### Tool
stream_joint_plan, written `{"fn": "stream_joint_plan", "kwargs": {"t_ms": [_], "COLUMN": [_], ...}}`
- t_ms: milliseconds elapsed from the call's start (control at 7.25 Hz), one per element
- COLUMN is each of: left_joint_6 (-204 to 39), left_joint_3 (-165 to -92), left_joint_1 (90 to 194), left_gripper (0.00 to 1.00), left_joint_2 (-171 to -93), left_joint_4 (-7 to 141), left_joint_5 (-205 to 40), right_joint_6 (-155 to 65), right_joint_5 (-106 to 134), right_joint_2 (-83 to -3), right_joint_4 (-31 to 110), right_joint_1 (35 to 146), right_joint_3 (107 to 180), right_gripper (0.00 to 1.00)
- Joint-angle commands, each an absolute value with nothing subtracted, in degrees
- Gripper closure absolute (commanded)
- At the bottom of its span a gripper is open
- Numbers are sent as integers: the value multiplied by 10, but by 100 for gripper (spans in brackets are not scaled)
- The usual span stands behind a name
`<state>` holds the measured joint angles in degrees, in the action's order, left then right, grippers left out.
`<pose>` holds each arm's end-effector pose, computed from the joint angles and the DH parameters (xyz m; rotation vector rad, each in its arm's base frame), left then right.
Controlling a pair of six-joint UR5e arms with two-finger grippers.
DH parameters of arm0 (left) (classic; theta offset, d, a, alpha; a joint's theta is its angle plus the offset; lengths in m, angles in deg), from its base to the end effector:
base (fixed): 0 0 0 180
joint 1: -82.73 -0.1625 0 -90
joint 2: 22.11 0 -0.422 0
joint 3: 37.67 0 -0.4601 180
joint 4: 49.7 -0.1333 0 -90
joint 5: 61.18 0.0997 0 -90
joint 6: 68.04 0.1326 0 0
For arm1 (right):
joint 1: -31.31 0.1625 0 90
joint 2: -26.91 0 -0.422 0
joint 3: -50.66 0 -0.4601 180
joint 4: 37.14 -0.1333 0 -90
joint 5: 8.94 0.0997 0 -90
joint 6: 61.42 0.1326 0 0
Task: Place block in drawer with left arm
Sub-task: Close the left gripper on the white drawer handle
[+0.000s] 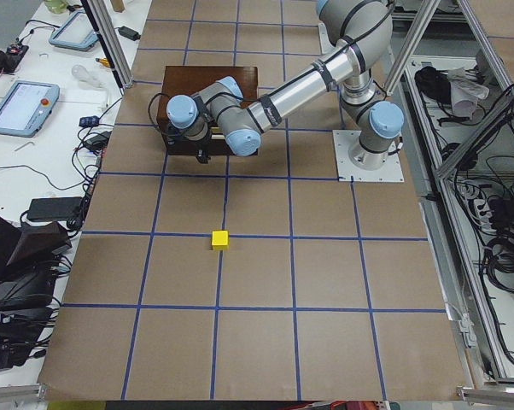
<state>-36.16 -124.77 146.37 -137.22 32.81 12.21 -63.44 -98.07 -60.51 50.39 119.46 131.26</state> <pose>0.1437 -0.6756 0.2225 -0.0810 -2.7621 -0.1155 0.1163 -0.5894 0.5141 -0.0055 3.1267 -0.1195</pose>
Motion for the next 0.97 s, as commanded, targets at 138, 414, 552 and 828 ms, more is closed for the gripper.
{"fn": "stream_joint_plan", "kwargs": {"t_ms": [138, 414, 552, 828], "left_joint_6": [-367, -369, -370, -379], "left_joint_3": [-1251, -1251, -1250, -1250], "left_joint_1": [1464, 1464, 1464, 1460], "left_gripper": [0, 0, 0, 0], "left_joint_2": [-1376, -1379, -1380, -1380], "left_joint_4": [328, 327, 328, 328], "left_joint_5": [123, 125, 126, 127], "right_joint_6": [-634, -634, -634, -634], "right_joint_5": [-981, -982, -982, -981], "right_joint_2": [-605, -605, -605, -605], "right_joint_4": [504, 504, 504, 504], "right_joint_1": [1194, 1194, 1195, 1195], "right_joint_3": [1313, 1313, 1313, 1313], "right_gripper": [0, 0, 0, 0]}}
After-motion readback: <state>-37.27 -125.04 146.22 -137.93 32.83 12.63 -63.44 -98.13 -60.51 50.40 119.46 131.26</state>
